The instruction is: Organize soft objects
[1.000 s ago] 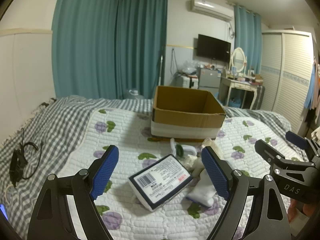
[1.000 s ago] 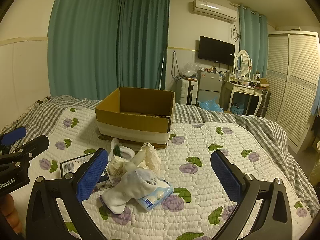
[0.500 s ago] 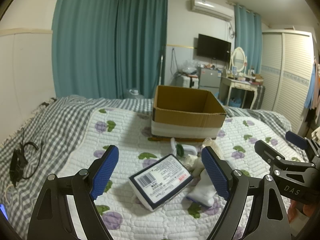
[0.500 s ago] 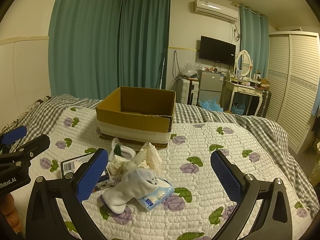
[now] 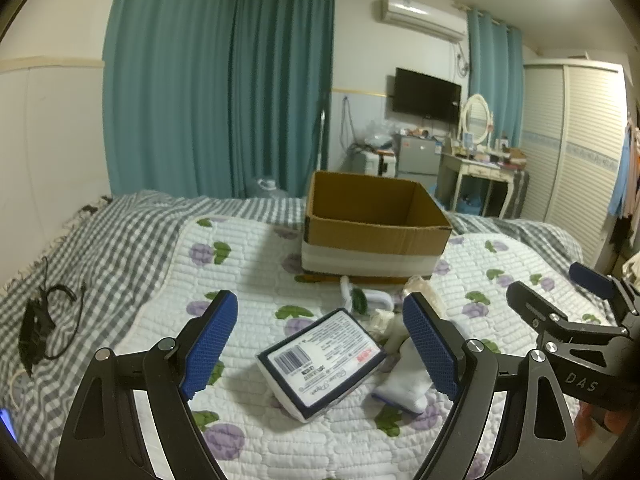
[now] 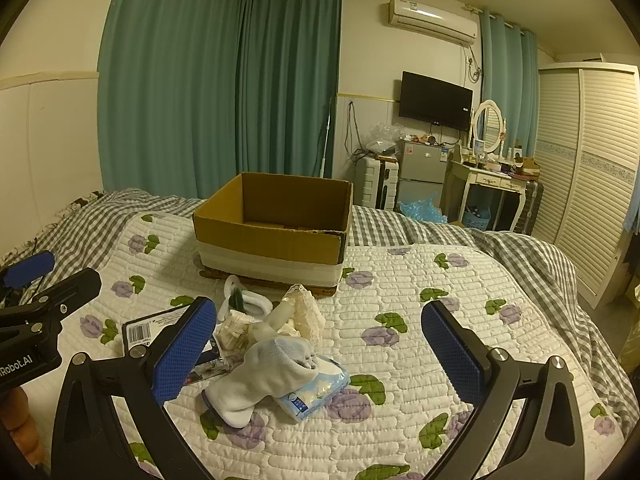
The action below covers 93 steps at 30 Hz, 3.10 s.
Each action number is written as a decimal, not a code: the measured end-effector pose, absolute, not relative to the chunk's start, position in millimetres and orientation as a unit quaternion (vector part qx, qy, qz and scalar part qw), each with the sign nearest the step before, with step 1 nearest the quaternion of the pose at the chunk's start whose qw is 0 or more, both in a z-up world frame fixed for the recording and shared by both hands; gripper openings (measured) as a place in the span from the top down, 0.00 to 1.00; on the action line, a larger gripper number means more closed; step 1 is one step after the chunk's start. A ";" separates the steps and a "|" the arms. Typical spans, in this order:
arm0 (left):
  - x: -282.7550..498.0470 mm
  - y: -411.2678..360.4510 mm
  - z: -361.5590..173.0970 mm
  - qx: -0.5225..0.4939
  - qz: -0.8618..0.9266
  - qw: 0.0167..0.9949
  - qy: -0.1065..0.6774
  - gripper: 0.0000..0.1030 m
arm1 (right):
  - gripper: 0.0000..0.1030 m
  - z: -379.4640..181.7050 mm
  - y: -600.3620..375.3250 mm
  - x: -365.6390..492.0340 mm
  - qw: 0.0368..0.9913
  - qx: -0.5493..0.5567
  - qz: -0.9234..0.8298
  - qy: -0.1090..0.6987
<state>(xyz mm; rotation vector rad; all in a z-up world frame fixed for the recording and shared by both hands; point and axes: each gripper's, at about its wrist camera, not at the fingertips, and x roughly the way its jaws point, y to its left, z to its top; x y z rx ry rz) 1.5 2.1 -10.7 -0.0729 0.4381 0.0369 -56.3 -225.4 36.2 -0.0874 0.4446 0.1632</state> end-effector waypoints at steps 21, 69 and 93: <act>28.7 18.3 -48.3 -0.038 0.032 0.960 0.277 0.17 | 0.00 -2.7 -204.5 -26.8 0.951 -0.078 0.086 0.288; 36.7 -0.2 -46.7 -0.011 -0.027 0.951 0.307 0.60 | 0.51 19.7 -219.5 -17.4 0.939 -0.016 0.142 0.314; 192.6 -31.4 68.0 0.066 -0.066 0.970 0.225 0.65 | 0.51 130.4 -211.6 133.6 0.959 -0.072 0.164 0.220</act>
